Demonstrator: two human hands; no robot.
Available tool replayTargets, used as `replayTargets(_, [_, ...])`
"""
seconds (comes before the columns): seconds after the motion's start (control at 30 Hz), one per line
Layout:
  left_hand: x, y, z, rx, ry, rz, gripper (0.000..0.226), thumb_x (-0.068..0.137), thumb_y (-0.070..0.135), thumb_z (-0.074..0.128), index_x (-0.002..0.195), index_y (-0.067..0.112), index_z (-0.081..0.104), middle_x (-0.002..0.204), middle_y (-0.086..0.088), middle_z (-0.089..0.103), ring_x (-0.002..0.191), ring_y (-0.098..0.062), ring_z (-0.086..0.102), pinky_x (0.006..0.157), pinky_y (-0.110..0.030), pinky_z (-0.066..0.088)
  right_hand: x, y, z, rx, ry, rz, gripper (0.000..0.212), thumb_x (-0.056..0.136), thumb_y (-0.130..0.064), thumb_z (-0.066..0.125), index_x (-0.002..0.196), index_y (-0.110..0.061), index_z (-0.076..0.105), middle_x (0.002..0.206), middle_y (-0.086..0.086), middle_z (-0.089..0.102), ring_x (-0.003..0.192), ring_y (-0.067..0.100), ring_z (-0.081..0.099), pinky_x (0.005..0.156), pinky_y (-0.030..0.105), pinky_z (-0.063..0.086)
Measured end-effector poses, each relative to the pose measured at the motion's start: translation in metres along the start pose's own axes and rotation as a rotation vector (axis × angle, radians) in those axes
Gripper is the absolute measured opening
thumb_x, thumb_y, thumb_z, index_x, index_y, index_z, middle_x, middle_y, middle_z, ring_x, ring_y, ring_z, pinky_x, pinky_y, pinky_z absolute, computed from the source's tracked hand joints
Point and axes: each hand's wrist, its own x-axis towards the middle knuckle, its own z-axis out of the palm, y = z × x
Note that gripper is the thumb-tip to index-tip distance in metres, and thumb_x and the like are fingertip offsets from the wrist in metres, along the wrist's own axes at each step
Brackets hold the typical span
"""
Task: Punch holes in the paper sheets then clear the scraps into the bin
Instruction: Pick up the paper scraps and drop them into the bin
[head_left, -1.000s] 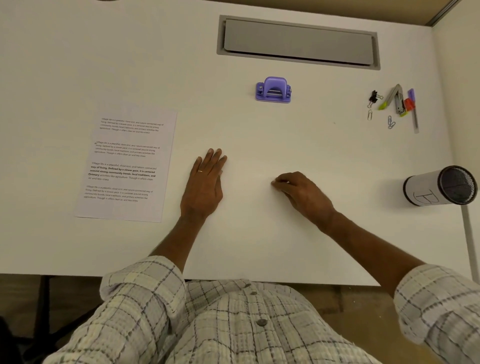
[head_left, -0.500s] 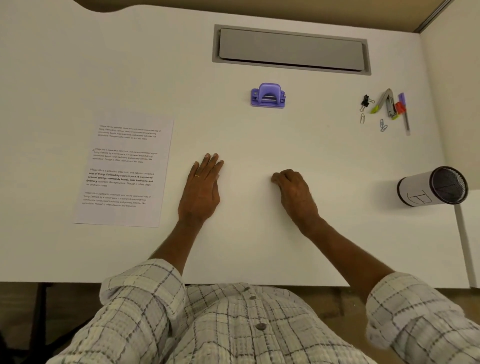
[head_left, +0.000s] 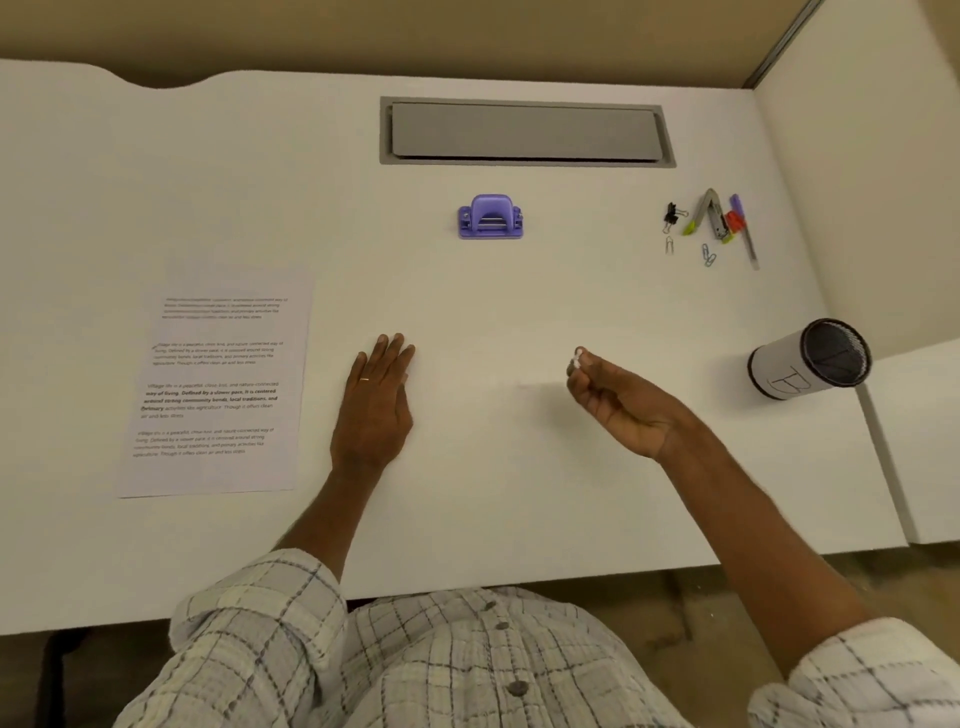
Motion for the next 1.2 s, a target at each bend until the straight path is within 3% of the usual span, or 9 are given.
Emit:
replayTargets(0.17, [-0.005,-0.005,-0.007,0.014,-0.009,-0.014,0.048,0.107,0.014,0.031,0.151,0.008,0.048,0.162,-0.007,0.041,0.155,-0.023,0.031,0.128,-0.048,0.024,-0.045,-0.059,-0.038,0.13,0.059,-0.169,0.008,0.091,-0.009,0.059,0.099,-0.008,0.063,0.093,0.004,0.06,0.081,0.009,0.059,0.072,0.013,0.055])
replayTargets(0.3, [-0.025,-0.035,-0.033,0.047,0.027,-0.057,0.048,0.107,0.016,0.029,0.149,0.006,0.05,0.159,-0.01,0.044,0.153,-0.026,0.034,0.127,-0.05,0.026,-0.049,-0.096,-0.07,-0.007,0.199,-0.272,0.011,0.101,-0.009,0.053,0.095,-0.01,0.062,0.091,0.001,0.06,0.08,0.005,0.06,0.069,0.01,0.055])
replayTargets(0.43, [-0.03,-0.033,-0.04,0.071,0.028,-0.114,0.048,0.106,0.015,0.03,0.147,0.004,0.053,0.158,-0.011,0.046,0.153,-0.027,0.035,0.126,-0.052,0.027,-0.053,-0.132,-0.103,-0.311,0.471,-0.402,0.01,0.099,-0.003,0.057,0.095,-0.007,0.066,0.077,-0.006,0.072,0.085,0.006,0.062,0.073,0.011,0.056])
replayTargets(0.5, [0.002,0.022,0.003,-0.037,-0.05,0.046,0.049,0.105,0.015,0.03,0.147,0.005,0.052,0.159,-0.011,0.045,0.153,-0.027,0.034,0.127,-0.051,0.025,-0.124,-0.159,-0.165,-0.38,0.713,-0.561,0.007,0.096,-0.003,0.062,0.098,-0.003,0.069,0.072,-0.006,0.072,0.083,0.008,0.062,0.072,0.011,0.056])
replayTargets(0.6, [0.006,0.022,0.003,-0.009,-0.054,-0.017,0.05,0.104,0.015,0.029,0.148,0.005,0.05,0.16,-0.01,0.043,0.155,-0.025,0.032,0.128,-0.049,0.022,-0.118,-0.163,-0.179,-0.713,0.843,-0.629,0.019,0.09,-0.007,0.071,0.107,0.001,0.073,0.076,0.003,0.069,0.066,0.005,0.063,0.066,0.01,0.053])
replayTargets(0.7, [-0.002,0.011,-0.002,0.01,-0.029,-0.014,0.051,0.104,0.016,0.028,0.149,0.006,0.05,0.16,-0.01,0.043,0.155,-0.025,0.032,0.129,-0.048,0.021,-0.101,-0.17,-0.167,-1.007,0.989,-0.686,0.015,0.086,-0.013,0.073,0.099,-0.009,0.079,0.078,0.007,0.072,0.062,0.006,0.063,0.069,0.016,0.054])
replayTargets(0.93, [0.001,0.007,-0.004,0.015,-0.041,-0.032,0.052,0.104,0.018,0.027,0.15,0.008,0.048,0.162,-0.008,0.041,0.156,-0.022,0.029,0.129,-0.046,0.019,-0.096,-0.18,-0.16,-1.196,1.018,-0.684,0.027,0.08,0.004,0.066,0.101,-0.007,0.079,0.093,0.016,0.077,0.081,0.018,0.068,0.089,0.035,0.059])
replayTargets(1.1, [0.0,0.008,-0.003,0.005,-0.026,-0.023,0.051,0.105,0.018,0.027,0.151,0.008,0.048,0.162,-0.008,0.041,0.156,-0.022,0.029,0.129,-0.046,0.02,-0.098,-0.178,-0.156,-1.221,1.077,-0.731,0.014,0.076,-0.022,0.079,0.088,-0.015,0.079,0.078,0.004,0.075,0.076,0.012,0.068,0.077,0.023,0.053])
replayTargets(1.2, [0.0,0.007,-0.003,0.01,-0.014,-0.021,0.051,0.105,0.018,0.027,0.15,0.007,0.048,0.161,-0.009,0.042,0.155,-0.023,0.03,0.129,-0.047,0.021,-0.095,-0.177,-0.154,-1.252,1.064,-0.7,0.015,0.078,-0.019,0.076,0.093,-0.015,0.077,0.083,0.0,0.074,0.078,0.012,0.066,0.065,0.011,0.043])
